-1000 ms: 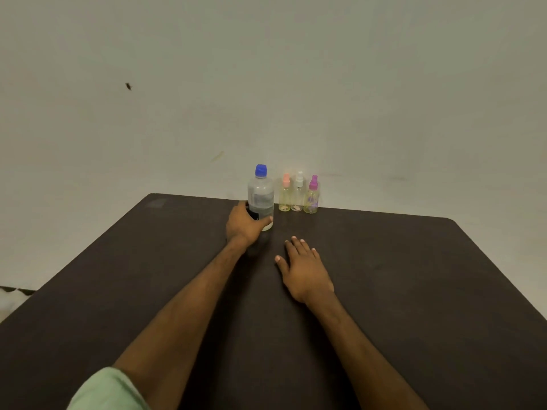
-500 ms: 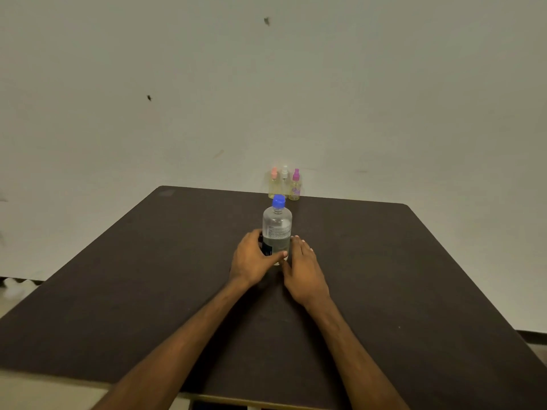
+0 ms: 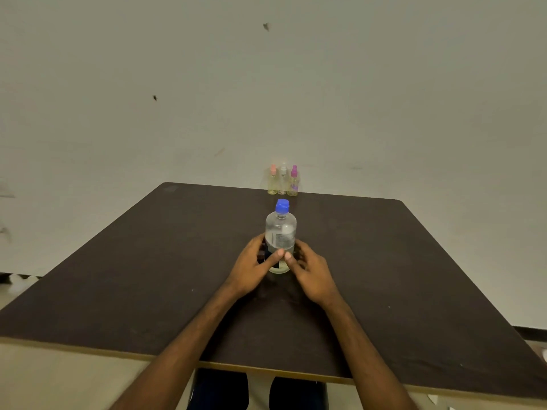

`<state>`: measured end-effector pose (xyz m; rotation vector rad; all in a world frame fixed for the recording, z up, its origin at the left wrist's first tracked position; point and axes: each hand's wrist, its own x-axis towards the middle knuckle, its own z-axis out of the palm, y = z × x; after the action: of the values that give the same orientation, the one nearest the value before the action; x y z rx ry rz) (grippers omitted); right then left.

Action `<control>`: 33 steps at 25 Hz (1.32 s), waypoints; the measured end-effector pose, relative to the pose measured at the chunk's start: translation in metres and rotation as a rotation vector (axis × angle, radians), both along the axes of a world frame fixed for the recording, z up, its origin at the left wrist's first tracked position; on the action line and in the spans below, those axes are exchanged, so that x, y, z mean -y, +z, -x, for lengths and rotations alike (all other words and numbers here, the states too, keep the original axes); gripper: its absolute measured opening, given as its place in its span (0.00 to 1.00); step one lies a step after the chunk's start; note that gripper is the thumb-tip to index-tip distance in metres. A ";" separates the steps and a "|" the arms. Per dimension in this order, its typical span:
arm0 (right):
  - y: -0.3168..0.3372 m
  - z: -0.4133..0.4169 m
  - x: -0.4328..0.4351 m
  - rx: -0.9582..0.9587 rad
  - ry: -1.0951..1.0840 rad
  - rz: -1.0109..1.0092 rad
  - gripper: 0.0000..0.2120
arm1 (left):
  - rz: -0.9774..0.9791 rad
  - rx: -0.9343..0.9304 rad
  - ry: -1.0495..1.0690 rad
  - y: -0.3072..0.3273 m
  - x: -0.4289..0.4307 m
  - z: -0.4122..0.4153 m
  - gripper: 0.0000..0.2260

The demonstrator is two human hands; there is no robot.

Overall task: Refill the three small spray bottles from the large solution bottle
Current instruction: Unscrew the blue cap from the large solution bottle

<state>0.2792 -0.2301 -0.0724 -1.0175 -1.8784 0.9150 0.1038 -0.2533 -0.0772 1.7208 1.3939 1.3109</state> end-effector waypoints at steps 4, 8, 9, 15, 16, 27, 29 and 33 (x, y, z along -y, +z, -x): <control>0.001 0.001 0.004 0.025 -0.008 -0.009 0.23 | 0.012 0.044 -0.039 -0.004 0.003 0.002 0.24; 0.004 0.001 0.006 0.023 -0.005 -0.016 0.23 | -0.004 0.051 0.006 -0.002 0.003 0.002 0.25; 0.004 0.002 0.006 0.021 -0.001 -0.006 0.23 | 0.000 0.052 0.007 -0.002 0.003 0.003 0.25; 0.007 0.002 0.010 0.032 -0.017 0.003 0.22 | 0.008 0.066 0.012 -0.002 0.004 0.003 0.26; 0.007 0.002 0.010 0.037 -0.023 0.007 0.23 | 0.008 0.061 0.009 -0.002 0.003 0.004 0.27; 0.003 0.002 0.006 0.018 -0.027 -0.012 0.23 | 0.000 0.028 -0.003 -0.003 0.002 0.005 0.28; 0.003 0.001 0.007 0.027 -0.011 -0.020 0.23 | -0.001 0.016 0.016 0.000 0.006 0.002 0.27; 0.006 -0.001 0.009 0.025 0.021 -0.020 0.23 | 0.031 -0.007 0.053 0.004 0.012 -0.004 0.27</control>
<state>0.2802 -0.2387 -0.0667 -1.0032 -1.9188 0.8983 0.1073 -0.2657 -0.0729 1.6805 1.4656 1.3057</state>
